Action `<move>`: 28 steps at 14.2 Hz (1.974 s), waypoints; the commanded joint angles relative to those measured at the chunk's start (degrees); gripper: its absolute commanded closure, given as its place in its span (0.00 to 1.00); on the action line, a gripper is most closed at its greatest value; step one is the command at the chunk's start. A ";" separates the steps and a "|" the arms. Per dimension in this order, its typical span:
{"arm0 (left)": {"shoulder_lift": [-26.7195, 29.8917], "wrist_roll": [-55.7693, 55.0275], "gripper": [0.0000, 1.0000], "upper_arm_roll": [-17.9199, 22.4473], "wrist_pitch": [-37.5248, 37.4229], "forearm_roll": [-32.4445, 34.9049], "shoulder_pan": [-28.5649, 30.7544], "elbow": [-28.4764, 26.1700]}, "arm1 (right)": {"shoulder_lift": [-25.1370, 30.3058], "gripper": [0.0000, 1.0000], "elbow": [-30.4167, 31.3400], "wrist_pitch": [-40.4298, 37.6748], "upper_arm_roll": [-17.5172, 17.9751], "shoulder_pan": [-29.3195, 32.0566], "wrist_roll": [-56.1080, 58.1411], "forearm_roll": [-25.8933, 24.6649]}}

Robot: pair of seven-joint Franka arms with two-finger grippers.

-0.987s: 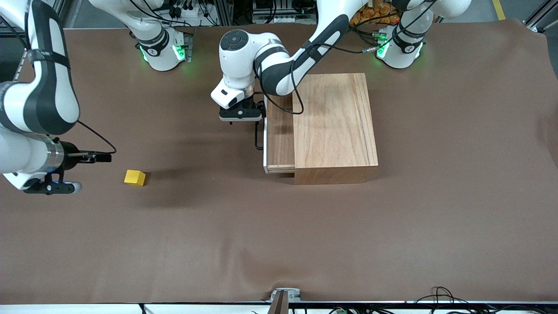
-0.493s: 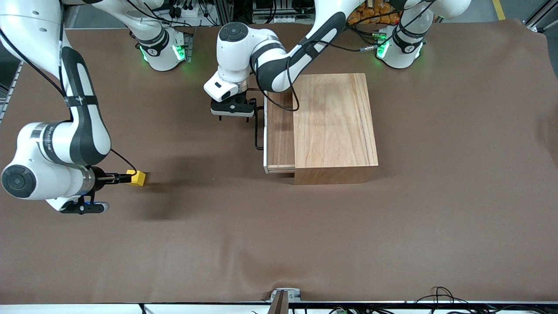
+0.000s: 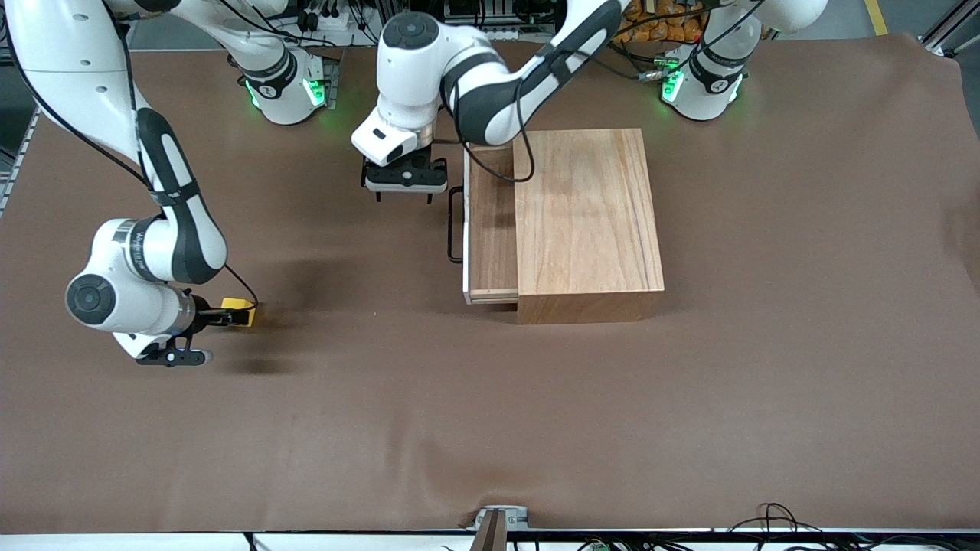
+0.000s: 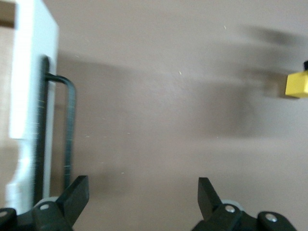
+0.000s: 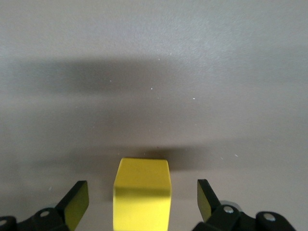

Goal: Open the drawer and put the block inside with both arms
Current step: 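Grasp the yellow cube with the right gripper while the left gripper withdraws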

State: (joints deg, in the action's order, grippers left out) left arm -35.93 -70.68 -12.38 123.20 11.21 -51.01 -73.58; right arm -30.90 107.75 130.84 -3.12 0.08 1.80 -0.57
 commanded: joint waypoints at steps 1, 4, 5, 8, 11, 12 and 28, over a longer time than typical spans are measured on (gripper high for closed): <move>6.21 0.36 0.00 -0.36 -6.90 -1.19 2.92 -1.48 | 1.46 0.00 5.02 4.51 0.31 0.27 1.10 0.83; 11.39 1.06 0.00 -0.19 -14.28 -1.10 5.47 -1.65 | 1.02 0.00 5.28 4.69 0.31 0.45 1.18 0.66; 13.33 1.94 0.00 0.08 -17.35 -1.10 6.09 -1.65 | 1.02 0.00 5.89 4.69 0.31 0.45 1.19 0.57; 17.99 13.15 0.00 -0.18 -25.19 -2.58 12.40 -1.74 | 1.02 0.06 6.07 4.69 0.31 0.71 1.10 0.57; 20.28 25.37 0.00 -0.18 -27.57 -8.37 21.36 -1.65 | 1.02 0.58 6.16 4.52 0.40 0.98 1.10 0.66; 20.72 29.42 0.00 -0.18 -28.36 -9.96 24.00 -1.74 | 1.11 0.70 6.16 4.25 0.40 0.98 1.01 0.66; 38.73 70.56 0.00 7.00 -46.29 -12.00 47.41 -10.78 | 4.54 1.00 -19.13 -21.30 0.49 -0.07 0.49 4.86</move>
State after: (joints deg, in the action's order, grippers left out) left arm -3.39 -4.74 -8.86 76.82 0.15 -3.54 -78.58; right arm -26.03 93.28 113.96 -3.04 0.29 1.83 1.53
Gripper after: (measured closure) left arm 0.000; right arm 0.441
